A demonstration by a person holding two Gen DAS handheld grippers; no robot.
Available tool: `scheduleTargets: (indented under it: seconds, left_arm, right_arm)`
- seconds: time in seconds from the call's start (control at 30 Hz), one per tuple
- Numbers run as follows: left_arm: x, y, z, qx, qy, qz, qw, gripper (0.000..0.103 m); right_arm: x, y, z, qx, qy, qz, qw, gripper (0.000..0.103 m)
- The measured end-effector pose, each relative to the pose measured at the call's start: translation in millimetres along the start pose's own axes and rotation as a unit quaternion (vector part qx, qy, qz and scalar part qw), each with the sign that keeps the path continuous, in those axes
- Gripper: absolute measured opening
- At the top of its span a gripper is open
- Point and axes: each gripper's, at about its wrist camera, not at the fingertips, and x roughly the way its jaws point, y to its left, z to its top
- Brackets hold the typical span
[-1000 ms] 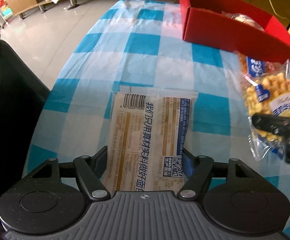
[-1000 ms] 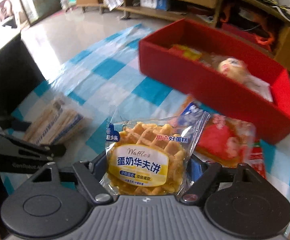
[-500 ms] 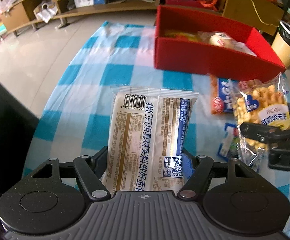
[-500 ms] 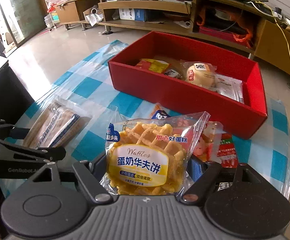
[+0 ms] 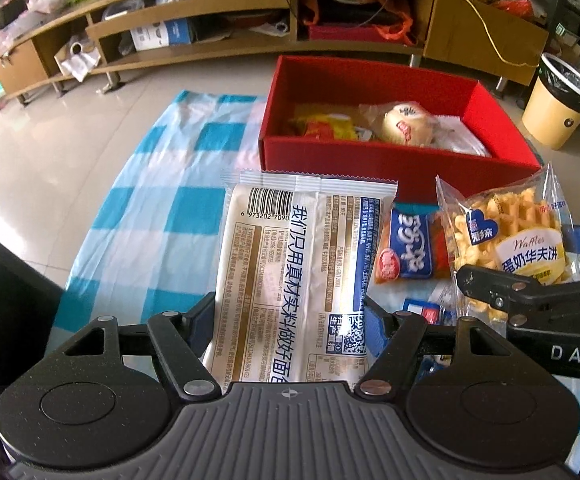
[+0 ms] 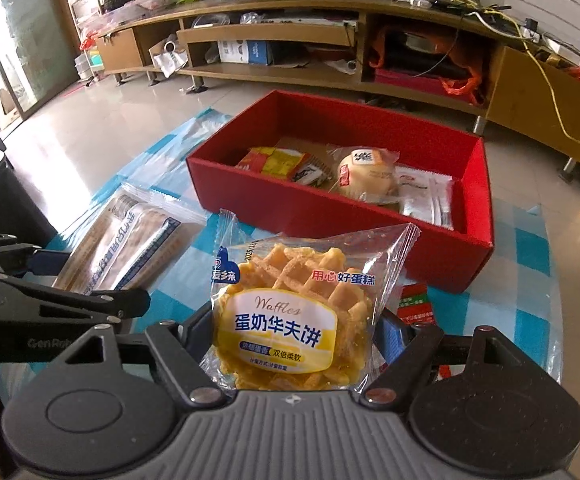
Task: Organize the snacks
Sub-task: 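Carry the bread pack and waffle pack with both tools over the red box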
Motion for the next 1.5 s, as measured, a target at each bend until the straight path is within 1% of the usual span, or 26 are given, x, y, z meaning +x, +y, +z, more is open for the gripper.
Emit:
scheduleTargets:
  seconds: [0.23,0.43,0.77,1.17,1.5]
  left_arm:
    - [-5,-10,13,0.005,-0.02,-0.001,0.9998,0.076]
    - [-10,-19,26,0.009,-0.042,0.007,0.9991,0.076]
    - [-12,-30,44,0.008,-0.067,0.016,0.9976,0.076]
    - [-10,-34,74,-0.004,-0.084,0.012,0.9964,0.076]
    - [-3,-39,99,-0.006,-0.102,0.021,0.9946,0.076]
  right_arm:
    - [-7,-7,6,0.011,-0.014,-0.002,1.0,0.076]
    - [-11,-16,15,0.025,-0.028,-0.007,0.999,0.076]
    - [-15,-29,29,0.04,-0.047,-0.015,0.998,0.076]
    - [-14,-46,54,0.059,-0.068,-0.021,0.996,0.076]
    - [-6,-57,75,0.07,-0.082,-0.026,0.994,0.076]
